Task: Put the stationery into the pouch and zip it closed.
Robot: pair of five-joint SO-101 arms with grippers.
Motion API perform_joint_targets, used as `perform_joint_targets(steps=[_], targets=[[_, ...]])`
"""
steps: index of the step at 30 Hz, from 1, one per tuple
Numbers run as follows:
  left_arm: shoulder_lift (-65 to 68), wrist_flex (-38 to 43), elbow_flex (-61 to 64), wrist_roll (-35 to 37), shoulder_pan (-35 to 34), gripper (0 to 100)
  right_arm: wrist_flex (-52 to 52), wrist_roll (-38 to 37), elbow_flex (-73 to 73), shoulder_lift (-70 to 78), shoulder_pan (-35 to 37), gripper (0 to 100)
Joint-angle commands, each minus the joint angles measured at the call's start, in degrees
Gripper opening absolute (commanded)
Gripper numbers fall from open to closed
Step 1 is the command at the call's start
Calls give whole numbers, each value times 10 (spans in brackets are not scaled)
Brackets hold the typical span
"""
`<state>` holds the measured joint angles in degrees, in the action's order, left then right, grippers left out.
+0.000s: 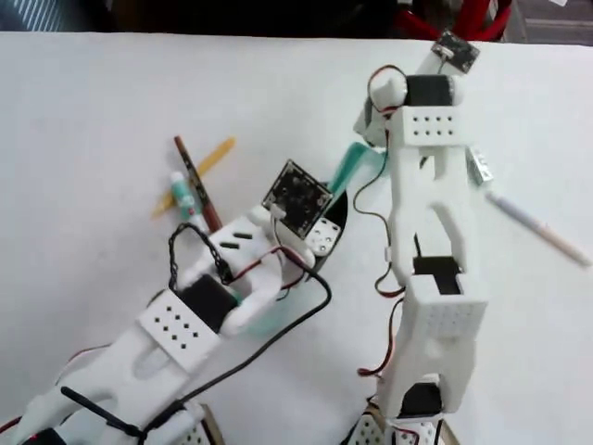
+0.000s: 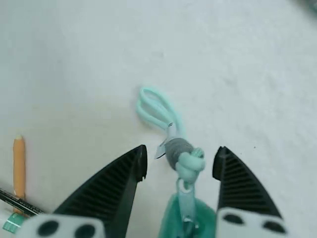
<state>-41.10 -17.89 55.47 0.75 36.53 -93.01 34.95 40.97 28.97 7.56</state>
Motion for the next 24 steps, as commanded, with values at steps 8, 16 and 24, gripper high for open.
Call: perform_joint_targets(steps=[8, 16, 24], targets=[[7, -6, -3, -5, -4, 22, 6, -21, 21, 10, -18, 42], [11, -5, -3, -5, -4, 22, -7, -63, 25, -20, -36, 18], [12, -5, 3, -5, -2, 22, -7, -64, 22, -104, -47, 18]])
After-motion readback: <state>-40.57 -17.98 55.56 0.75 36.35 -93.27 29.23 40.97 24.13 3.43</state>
